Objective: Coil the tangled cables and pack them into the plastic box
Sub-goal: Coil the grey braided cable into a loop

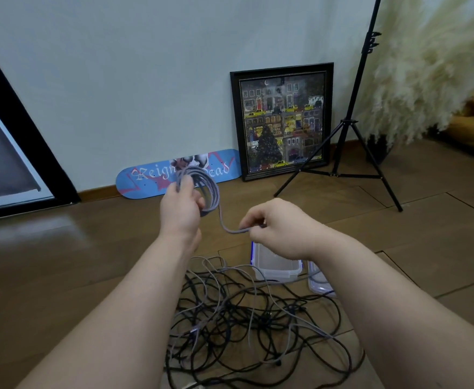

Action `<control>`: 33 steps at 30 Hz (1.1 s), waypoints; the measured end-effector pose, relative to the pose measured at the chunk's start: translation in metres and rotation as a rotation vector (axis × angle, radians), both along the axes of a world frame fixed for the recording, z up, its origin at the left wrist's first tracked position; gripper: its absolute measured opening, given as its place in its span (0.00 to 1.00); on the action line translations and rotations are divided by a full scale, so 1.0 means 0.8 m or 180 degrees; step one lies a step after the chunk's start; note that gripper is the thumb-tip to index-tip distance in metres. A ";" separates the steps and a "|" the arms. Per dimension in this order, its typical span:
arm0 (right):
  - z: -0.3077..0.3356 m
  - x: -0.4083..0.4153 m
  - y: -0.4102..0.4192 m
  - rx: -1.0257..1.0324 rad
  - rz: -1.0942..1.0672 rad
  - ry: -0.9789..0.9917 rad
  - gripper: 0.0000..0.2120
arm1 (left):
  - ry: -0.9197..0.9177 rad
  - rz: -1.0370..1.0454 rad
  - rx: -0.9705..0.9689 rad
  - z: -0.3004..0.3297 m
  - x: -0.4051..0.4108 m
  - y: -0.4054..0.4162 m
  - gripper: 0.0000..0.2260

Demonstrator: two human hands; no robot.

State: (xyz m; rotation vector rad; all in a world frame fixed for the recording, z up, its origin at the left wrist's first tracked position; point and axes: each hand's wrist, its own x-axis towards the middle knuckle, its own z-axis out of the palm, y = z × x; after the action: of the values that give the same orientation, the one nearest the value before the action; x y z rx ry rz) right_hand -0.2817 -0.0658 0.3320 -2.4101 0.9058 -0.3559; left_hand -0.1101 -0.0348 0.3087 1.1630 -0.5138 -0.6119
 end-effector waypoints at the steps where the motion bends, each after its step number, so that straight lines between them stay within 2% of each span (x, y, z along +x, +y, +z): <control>1: 0.004 0.003 0.004 0.0190 0.0158 -0.0020 0.12 | -0.0197 -0.0114 0.0069 -0.002 -0.006 -0.001 0.13; 3: 0.007 0.006 0.007 0.0569 0.0299 -0.0385 0.11 | -0.0483 -0.0373 0.0226 -0.003 -0.022 -0.001 0.13; 6: 0.006 0.003 0.000 0.1252 0.0032 -0.1495 0.09 | -0.0443 -0.0795 0.0331 -0.004 -0.041 -0.004 0.13; 8: 0.004 0.003 -0.005 0.1127 -0.0154 -0.1837 0.09 | -0.0262 -0.1127 0.0326 -0.005 -0.047 -0.004 0.12; 13: -0.010 0.007 -0.014 0.0600 -0.0596 -0.2160 0.05 | -0.0014 -0.1591 0.0357 -0.009 -0.054 -0.003 0.14; 16: -0.013 0.003 -0.022 0.0387 -0.1001 -0.2258 0.08 | -0.0201 -0.1697 0.0549 -0.007 -0.058 0.000 0.18; 21: -0.014 -0.002 -0.031 0.0781 -0.1020 -0.2539 0.06 | -0.0440 -0.1694 0.0522 -0.004 -0.060 0.003 0.19; 27: -0.015 -0.003 -0.035 0.0673 -0.1064 -0.2749 0.04 | -0.0508 -0.1605 0.0494 -0.003 -0.063 0.006 0.20; 30: -0.020 -0.004 -0.037 0.0769 -0.1027 -0.2808 0.04 | -0.0262 -0.1560 0.0462 -0.002 -0.063 0.006 0.19; 33: -0.027 -0.002 -0.036 0.1018 -0.0961 -0.2799 0.08 | 0.0231 -0.1450 0.0379 -0.001 -0.061 0.005 0.19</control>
State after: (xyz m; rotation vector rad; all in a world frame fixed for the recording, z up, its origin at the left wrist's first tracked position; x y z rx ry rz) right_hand -0.2831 -0.0943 0.3106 -1.5556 0.8059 -1.1644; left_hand -0.1593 -0.0309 0.3077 1.1364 -0.6945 -1.0849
